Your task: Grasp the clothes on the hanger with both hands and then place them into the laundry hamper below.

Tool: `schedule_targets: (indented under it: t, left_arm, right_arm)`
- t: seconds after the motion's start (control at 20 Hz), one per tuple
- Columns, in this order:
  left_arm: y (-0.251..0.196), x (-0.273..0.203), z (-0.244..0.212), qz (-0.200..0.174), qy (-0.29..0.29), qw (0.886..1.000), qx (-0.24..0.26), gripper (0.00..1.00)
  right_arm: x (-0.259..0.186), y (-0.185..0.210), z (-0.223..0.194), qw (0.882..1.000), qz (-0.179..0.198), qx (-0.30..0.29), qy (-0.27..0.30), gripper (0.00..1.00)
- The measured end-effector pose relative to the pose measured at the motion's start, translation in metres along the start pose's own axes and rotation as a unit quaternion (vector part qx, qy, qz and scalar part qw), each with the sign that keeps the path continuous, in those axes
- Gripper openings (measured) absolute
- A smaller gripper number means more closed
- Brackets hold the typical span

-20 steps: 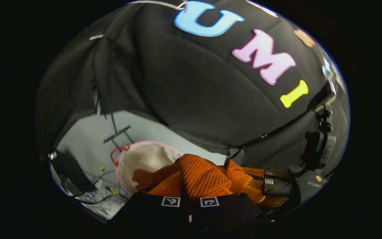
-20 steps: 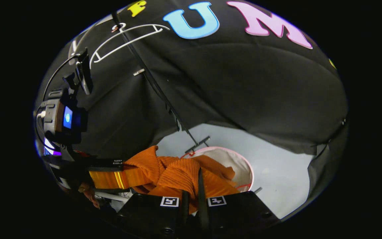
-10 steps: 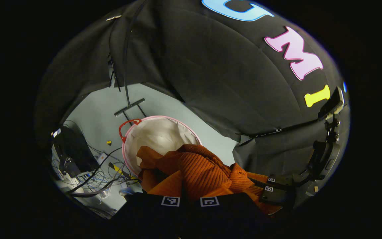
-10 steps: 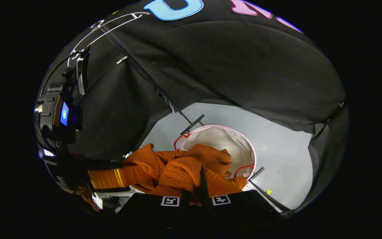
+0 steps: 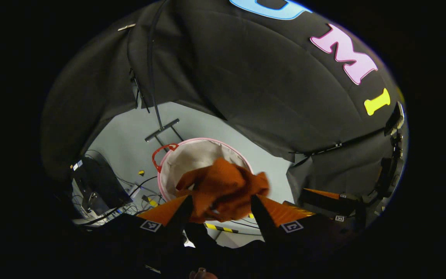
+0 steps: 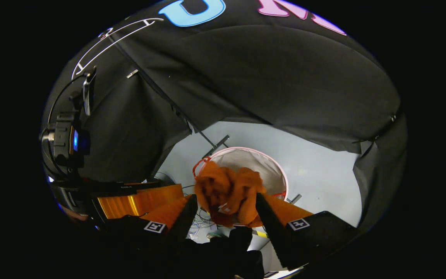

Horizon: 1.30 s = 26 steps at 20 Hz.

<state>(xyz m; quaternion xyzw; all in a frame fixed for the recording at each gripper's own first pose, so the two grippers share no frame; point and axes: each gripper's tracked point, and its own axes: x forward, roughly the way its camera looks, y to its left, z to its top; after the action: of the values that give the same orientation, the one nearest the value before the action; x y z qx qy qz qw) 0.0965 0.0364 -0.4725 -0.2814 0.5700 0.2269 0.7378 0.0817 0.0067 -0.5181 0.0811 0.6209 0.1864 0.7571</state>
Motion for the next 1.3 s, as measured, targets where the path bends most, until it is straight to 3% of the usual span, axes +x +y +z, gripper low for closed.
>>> schedule_targets:
  t: [0.05, 0.1, 0.65, 1.0, 1.3]
  left_arm:
    - [0.002, 0.0, 0.001, 0.001, 0.0, 1.0, -0.004, 0.96]
    - [0.003, -0.003, 0.0, 0.002, -0.001, 1.0, -0.007, 0.96]
    - [-0.004, -0.019, -0.007, -0.053, -0.023, 0.998, 0.003, 0.96]
    - [-0.013, -0.074, -0.012, -0.112, -0.078, 0.989, 0.055, 0.96]
    - [-0.005, -0.141, -0.021, -0.15, -0.133, 0.972, 0.12, 0.96]
  right_arm:
    - [-0.002, -0.002, -0.001, 1.0, -0.002, 0.002, -0.003, 0.93]
    - [-0.003, -0.003, -0.001, 1.0, -0.003, 0.002, -0.004, 0.99]
    - [-0.027, 0.013, -0.01, 0.999, 0.001, 0.01, -0.03, 0.99]
    - [-0.081, 0.045, -0.019, 0.994, -0.015, 0.026, -0.106, 0.99]
    - [-0.132, 0.089, -0.034, 0.982, -0.034, 0.034, -0.181, 0.99]
